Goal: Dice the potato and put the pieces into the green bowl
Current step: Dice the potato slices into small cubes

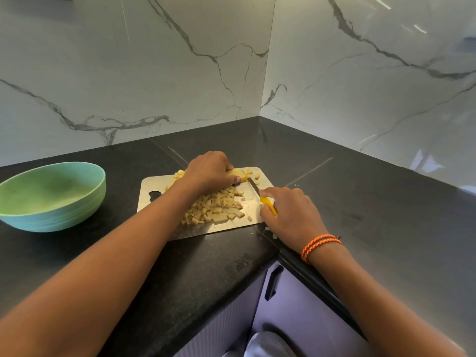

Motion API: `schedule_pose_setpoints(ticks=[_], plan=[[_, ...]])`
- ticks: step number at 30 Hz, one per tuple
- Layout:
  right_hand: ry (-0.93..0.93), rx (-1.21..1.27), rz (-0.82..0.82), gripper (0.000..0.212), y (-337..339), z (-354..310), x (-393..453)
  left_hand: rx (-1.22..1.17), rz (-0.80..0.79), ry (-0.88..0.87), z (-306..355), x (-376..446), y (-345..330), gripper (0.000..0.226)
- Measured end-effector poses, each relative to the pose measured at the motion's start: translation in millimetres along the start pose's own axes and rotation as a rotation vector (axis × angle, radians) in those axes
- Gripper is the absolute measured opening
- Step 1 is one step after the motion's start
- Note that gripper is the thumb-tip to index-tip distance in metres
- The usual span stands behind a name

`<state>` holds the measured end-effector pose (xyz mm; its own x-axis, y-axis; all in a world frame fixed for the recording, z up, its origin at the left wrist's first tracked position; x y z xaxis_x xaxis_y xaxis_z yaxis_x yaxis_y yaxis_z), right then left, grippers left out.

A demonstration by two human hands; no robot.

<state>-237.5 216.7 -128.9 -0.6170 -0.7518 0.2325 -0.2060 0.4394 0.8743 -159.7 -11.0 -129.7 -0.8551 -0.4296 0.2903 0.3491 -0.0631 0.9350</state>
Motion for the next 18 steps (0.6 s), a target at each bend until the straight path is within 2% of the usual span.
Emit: schedule_pose_setpoints(ticks=[10,18], plan=[[0.003,0.028,0.095,0.045,-5.9,-15.3,15.5,-0.038,0.029,-0.023,2.8,-1.3,-0.9,0.053],[0.012,0.007,0.107,0.044,-17.6,-25.9,35.0,-0.093,0.031,-0.01,-2.8,-1.0,0.3,0.048]])
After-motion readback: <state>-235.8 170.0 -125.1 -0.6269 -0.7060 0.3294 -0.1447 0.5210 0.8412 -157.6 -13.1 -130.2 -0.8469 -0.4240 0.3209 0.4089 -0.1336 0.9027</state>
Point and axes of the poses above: each hand's wrist, its own x-axis towards the middle knuckle, its own y-axis out of the back of the hand, z = x × y, the point moved 1 cm from there along x, towards the middle knuckle, and after that the axes turned 14 degrees about -y, right-handed, at the moved point
